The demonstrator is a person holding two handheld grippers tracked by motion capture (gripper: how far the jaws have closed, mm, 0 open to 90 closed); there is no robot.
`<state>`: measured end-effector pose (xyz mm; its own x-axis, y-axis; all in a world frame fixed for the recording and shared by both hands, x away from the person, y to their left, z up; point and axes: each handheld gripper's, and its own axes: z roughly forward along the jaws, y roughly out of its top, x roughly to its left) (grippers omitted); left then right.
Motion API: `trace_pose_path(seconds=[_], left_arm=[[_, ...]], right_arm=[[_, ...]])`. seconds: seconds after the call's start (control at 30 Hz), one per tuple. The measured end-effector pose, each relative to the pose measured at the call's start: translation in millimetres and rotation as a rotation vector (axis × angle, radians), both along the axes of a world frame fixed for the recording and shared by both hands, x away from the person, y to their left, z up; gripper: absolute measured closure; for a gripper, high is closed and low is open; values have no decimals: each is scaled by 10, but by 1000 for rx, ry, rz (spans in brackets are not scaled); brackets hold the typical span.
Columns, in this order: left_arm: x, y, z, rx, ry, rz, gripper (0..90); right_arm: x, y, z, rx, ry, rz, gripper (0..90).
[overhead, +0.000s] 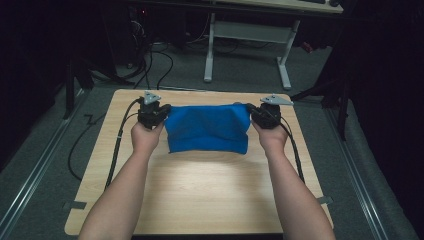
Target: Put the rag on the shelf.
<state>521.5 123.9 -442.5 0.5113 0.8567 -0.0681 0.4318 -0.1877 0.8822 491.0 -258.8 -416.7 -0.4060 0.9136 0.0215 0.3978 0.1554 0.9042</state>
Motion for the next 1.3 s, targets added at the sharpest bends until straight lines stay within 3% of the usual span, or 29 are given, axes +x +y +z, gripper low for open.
trace_pose_path(seconds=[0.1, 0.2, 0.8, 1.3], left_arm=[[-28, -11, -65, -2, 17, -11, 886], [-55, -7, -114, -32, 28, -14, 886], [-141, -31, -335, -35, 66, -35, 886], [-245, -30, -524, -26, 111, -51, 884]], right_arm=[[-8, 0, -62, 4, 15, 4, 894], [-11, 21, -108, -8, 24, 13, 895], [-33, 82, -278, -9, 51, 32, 894], [-98, 64, -562, 6, 105, 25, 893]])
